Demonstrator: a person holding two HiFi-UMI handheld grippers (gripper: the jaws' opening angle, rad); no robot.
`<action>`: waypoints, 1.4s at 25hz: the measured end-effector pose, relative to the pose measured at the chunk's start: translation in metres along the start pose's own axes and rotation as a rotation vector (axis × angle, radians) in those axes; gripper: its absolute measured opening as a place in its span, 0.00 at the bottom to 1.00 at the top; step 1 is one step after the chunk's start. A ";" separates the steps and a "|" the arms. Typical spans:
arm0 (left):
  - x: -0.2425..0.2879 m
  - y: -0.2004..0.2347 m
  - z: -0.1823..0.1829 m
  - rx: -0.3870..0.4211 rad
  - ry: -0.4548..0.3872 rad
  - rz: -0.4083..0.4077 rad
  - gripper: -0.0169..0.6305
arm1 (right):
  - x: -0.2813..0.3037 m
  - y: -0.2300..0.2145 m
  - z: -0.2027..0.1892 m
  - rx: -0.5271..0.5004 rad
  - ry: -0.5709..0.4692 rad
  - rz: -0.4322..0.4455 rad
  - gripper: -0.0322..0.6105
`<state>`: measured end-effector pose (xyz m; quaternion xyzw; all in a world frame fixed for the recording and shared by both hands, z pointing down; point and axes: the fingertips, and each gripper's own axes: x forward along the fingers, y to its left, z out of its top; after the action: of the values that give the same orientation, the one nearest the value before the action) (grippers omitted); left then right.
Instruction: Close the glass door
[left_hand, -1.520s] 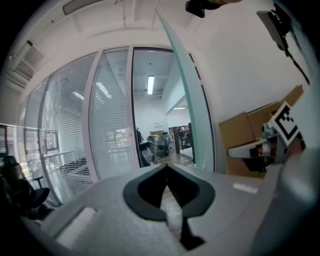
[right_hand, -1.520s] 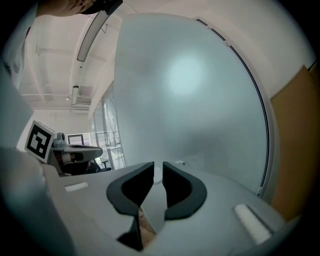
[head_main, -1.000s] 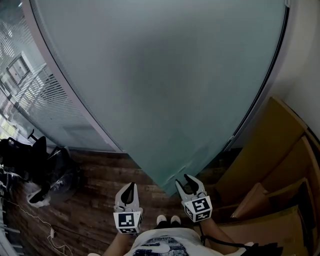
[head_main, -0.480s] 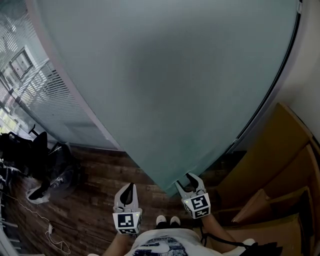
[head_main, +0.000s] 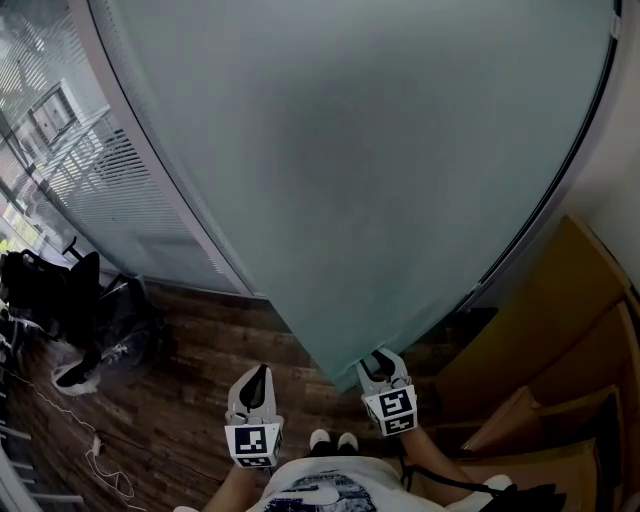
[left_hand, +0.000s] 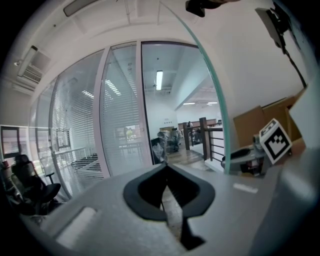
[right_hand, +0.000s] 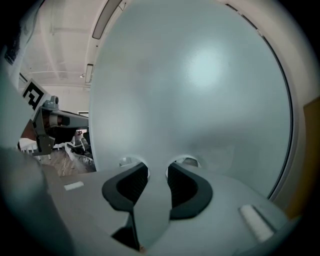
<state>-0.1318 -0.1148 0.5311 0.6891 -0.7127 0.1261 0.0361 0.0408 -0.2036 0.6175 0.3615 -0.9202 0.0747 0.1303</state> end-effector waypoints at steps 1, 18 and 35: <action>-0.001 -0.001 0.001 -0.007 0.000 0.001 0.03 | 0.001 -0.001 -0.003 -0.004 0.004 -0.002 0.25; -0.005 0.004 -0.006 0.003 -0.026 0.040 0.03 | 0.028 -0.001 0.008 -0.008 0.007 -0.002 0.25; 0.064 0.038 0.008 -0.006 -0.058 -0.009 0.03 | 0.074 -0.004 0.023 0.003 0.014 -0.042 0.25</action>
<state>-0.1712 -0.1778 0.5326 0.6956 -0.7107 0.1040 0.0181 -0.0126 -0.2600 0.6177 0.3806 -0.9113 0.0757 0.1376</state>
